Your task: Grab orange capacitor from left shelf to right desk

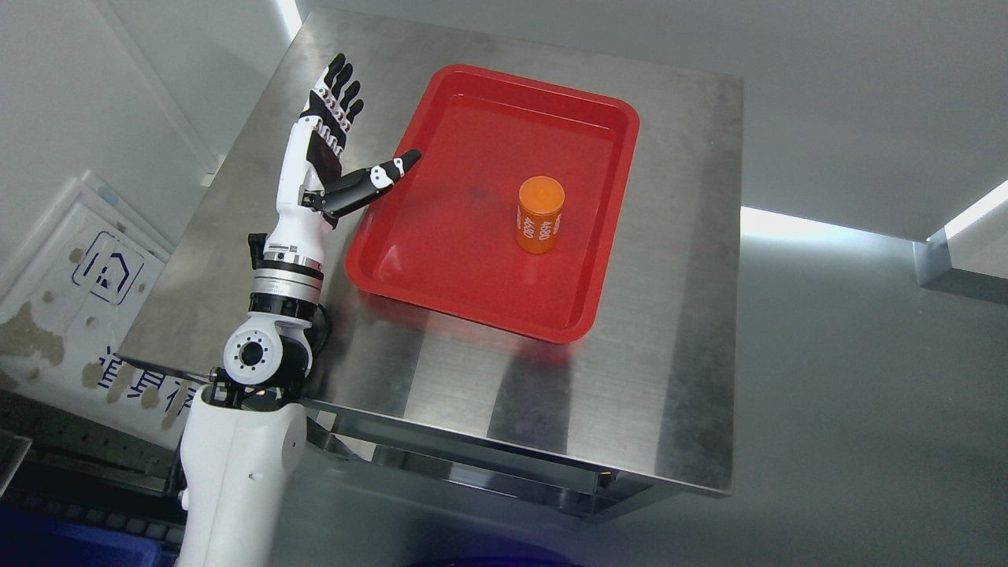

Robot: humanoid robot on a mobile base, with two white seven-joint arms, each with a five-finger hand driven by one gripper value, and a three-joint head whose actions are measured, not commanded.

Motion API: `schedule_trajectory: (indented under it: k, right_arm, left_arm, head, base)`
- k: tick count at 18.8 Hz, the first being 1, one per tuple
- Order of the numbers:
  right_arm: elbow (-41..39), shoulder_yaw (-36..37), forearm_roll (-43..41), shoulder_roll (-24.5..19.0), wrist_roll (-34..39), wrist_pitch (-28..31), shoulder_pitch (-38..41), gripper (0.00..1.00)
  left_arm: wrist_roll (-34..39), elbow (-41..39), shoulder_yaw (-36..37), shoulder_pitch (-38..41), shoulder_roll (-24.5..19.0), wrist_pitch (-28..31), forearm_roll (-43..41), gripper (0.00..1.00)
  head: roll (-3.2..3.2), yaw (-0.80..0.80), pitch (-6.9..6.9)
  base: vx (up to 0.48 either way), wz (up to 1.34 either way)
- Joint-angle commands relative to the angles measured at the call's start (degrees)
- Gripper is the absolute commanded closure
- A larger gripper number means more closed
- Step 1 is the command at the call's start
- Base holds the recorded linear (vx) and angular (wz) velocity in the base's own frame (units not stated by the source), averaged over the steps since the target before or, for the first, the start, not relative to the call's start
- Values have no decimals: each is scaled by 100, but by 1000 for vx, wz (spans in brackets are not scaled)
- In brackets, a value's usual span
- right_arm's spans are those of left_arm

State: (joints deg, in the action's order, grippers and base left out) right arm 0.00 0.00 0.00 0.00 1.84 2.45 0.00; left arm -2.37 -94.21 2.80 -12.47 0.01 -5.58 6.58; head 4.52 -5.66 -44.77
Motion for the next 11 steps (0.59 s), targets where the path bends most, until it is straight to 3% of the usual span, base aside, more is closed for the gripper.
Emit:
schedule_trajectory:
  k: [1,11]
  right_arm:
    - [-193,62,0,100,1,1,-9,0]
    - [-193,62,0,100,1,1,-9,0]
  left_arm:
    - [-27,-63,-307,244,-101,57,-455,1]
    - [-36,-63,-315,245,-101,39,-509,1]
  head:
    - [0,0,0]
    - [0,0,0]
  base:
    - [0,0]
    - [0,-14]
